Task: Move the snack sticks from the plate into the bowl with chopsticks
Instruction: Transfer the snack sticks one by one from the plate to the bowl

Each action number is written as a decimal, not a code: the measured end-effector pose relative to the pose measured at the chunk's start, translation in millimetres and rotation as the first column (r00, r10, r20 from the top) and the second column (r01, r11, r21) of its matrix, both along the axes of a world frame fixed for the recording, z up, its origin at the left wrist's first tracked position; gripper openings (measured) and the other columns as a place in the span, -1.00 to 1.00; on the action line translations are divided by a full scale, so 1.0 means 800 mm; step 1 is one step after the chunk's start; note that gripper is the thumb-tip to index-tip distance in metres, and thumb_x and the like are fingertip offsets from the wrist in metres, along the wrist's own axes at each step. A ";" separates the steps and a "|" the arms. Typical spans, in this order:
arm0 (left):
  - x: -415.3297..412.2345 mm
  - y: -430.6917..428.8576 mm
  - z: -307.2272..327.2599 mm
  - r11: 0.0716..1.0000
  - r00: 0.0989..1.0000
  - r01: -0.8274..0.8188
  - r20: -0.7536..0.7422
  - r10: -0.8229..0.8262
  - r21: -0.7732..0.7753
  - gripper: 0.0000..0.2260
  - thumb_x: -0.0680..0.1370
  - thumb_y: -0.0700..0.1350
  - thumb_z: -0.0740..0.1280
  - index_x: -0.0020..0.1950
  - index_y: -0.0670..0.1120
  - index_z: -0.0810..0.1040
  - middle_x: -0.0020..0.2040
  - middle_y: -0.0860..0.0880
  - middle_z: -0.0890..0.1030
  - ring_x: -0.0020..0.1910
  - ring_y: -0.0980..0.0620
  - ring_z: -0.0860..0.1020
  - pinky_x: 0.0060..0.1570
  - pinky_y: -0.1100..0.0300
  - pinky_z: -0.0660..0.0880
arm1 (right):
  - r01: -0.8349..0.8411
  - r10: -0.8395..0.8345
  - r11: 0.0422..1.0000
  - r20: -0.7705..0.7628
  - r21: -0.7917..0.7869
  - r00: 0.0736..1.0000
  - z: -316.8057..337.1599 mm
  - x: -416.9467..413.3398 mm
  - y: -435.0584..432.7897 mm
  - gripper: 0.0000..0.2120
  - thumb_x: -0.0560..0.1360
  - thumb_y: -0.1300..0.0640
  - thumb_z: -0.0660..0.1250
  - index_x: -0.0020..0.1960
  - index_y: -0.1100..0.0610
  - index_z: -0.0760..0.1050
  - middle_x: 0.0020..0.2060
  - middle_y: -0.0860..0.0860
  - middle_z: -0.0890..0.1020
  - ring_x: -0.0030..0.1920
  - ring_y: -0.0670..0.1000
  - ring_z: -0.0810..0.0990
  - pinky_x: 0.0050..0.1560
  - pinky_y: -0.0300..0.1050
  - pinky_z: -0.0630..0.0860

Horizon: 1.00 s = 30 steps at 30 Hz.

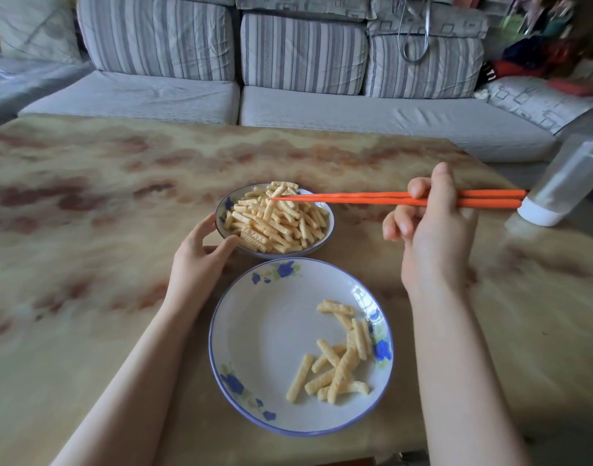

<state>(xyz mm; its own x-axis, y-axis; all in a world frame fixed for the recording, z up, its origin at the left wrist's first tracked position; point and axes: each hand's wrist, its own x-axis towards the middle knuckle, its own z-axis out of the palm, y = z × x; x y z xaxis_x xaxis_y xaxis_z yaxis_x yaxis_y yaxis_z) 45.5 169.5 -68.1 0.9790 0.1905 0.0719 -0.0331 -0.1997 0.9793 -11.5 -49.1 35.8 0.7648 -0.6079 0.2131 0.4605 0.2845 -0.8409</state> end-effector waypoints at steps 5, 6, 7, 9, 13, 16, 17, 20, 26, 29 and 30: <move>0.000 0.000 0.000 1.000 1.000 -0.005 0.014 0.005 0.003 -0.63 0.54 -0.11 0.40 0.33 0.09 0.50 -0.27 0.19 0.67 -0.29 0.22 0.65 -0.07 0.21 0.57 | 0.032 -0.037 0.998 -0.085 -0.054 0.996 -0.018 0.018 0.012 -0.59 0.66 0.06 0.10 -0.33 0.17 0.34 -0.66 -0.03 0.31 -0.67 0.02 0.33 -0.54 -0.24 0.25; 0.000 0.000 -0.001 1.000 1.000 -0.007 0.014 0.007 0.002 -0.64 0.54 -0.11 0.40 0.33 0.08 0.51 -0.26 0.19 0.67 -0.28 0.21 0.66 -0.06 0.20 0.58 | 0.025 -0.031 0.997 -0.094 -0.072 0.995 -0.022 0.021 0.014 -0.59 0.66 0.05 0.10 -0.33 0.17 0.35 -0.67 -0.01 0.32 -0.66 0.04 0.36 -0.54 -0.25 0.26; 0.000 0.000 -0.001 1.000 1.000 -0.008 0.013 0.008 0.003 -0.62 0.54 -0.11 0.40 0.35 0.06 0.51 -0.21 0.16 0.68 -0.25 0.17 0.67 -0.03 0.17 0.59 | 0.015 -0.023 0.996 -0.098 -0.088 0.995 -0.026 0.024 0.016 -0.59 0.66 0.05 0.10 -0.33 0.17 0.35 -0.67 0.00 0.32 -0.65 0.05 0.38 -0.54 -0.25 0.26; 0.001 0.001 -0.001 1.000 1.000 -0.005 0.015 0.005 0.016 -0.59 0.54 -0.10 0.40 0.39 0.05 0.49 -0.12 0.11 0.69 -0.22 0.13 0.68 0.00 0.15 0.59 | -0.002 -0.010 0.992 -0.100 -0.126 0.995 -0.031 0.029 0.018 -0.59 0.66 0.06 0.09 -0.32 0.18 0.36 -0.68 0.01 0.33 -0.65 0.05 0.40 -0.55 -0.26 0.28; 0.002 0.001 -0.002 1.000 1.000 -0.006 0.024 0.005 0.016 -0.59 0.54 -0.11 0.40 0.39 0.05 0.49 -0.12 0.12 0.68 -0.26 0.16 0.67 -0.06 0.21 0.58 | -0.013 -0.007 0.977 -0.093 -0.213 0.996 -0.033 0.032 0.017 -0.59 0.66 0.05 0.09 -0.31 0.19 0.37 -0.70 0.00 0.36 -0.64 0.05 0.44 -0.55 -0.23 0.31; 0.002 0.002 -0.003 1.000 1.000 -0.004 0.019 0.004 0.017 -0.58 0.54 -0.10 0.40 0.40 0.04 0.48 -0.08 0.10 0.68 -0.20 0.07 0.68 -0.03 0.15 0.60 | -0.022 0.003 0.970 -0.079 -0.240 0.997 -0.027 0.025 0.010 -0.58 0.66 0.05 0.09 -0.33 0.18 0.37 -0.70 0.00 0.35 -0.65 0.06 0.42 -0.54 -0.19 0.27; 0.003 0.002 -0.003 1.000 1.000 -0.005 0.019 0.004 0.018 -0.58 0.54 -0.10 0.40 0.40 0.05 0.48 -0.06 0.10 0.68 -0.20 0.05 0.68 -0.06 0.18 0.59 | -0.030 0.010 0.968 -0.081 -0.250 0.997 -0.024 0.021 0.007 -0.57 0.66 0.04 0.09 -0.34 0.17 0.36 -0.69 0.00 0.34 -0.66 0.04 0.40 -0.52 -0.16 0.25; 0.002 0.002 -0.003 1.000 1.000 -0.002 0.023 0.002 0.012 -0.61 0.54 -0.11 0.40 0.36 0.07 0.49 -0.06 0.09 0.68 -0.21 0.05 0.68 -0.11 0.24 0.59 | -0.088 0.065 0.946 -0.085 -0.311 0.994 -0.012 0.007 -0.009 -0.56 0.66 0.06 0.12 -0.38 0.13 0.36 -0.65 -0.03 0.35 -0.69 -0.01 0.33 -0.54 -0.11 0.23; 0.004 0.003 -0.005 1.000 0.999 -0.002 0.046 0.001 0.031 -0.62 0.54 -0.12 0.41 0.35 0.05 0.50 0.06 0.07 0.67 -0.25 0.10 0.66 -0.11 0.29 0.56 | -0.231 0.182 0.846 -0.147 -0.481 0.972 0.009 -0.027 -0.045 -0.55 0.64 0.06 0.15 -0.43 0.07 0.41 -0.42 0.10 0.38 -0.68 -0.02 0.26 -0.64 -0.21 0.22; 0.005 0.003 -0.005 0.999 0.999 -0.005 0.042 0.004 0.037 -0.61 0.54 -0.12 0.41 0.37 0.03 0.49 0.07 0.06 0.66 -0.24 0.09 0.66 -0.11 0.29 0.55 | -0.262 0.200 0.825 -0.175 -0.501 0.964 0.016 -0.045 -0.060 -0.59 0.63 0.07 0.15 -0.37 0.14 0.39 -0.40 0.06 0.42 -0.68 -0.04 0.24 -0.64 -0.25 0.23; 0.005 0.003 -0.004 0.999 0.999 -0.005 0.035 0.003 0.032 -0.60 0.54 -0.11 0.41 0.38 0.03 0.48 0.06 0.06 0.66 -0.23 0.06 0.66 -0.05 0.20 0.56 | -0.266 0.197 0.816 -0.186 -0.513 0.963 0.017 -0.049 -0.064 -0.61 0.63 0.06 0.16 -0.35 0.17 0.37 -0.40 0.04 0.43 -0.67 -0.04 0.24 -0.65 -0.24 0.24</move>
<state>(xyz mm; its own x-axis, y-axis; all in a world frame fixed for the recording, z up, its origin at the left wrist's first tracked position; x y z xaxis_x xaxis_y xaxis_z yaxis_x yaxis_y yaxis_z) 49.2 171.6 -71.7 0.9750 0.1914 0.1127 -0.0668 -0.2311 0.9706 -50.7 -100.6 49.8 0.9088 -0.2295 0.3484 0.3251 -0.1338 -0.9362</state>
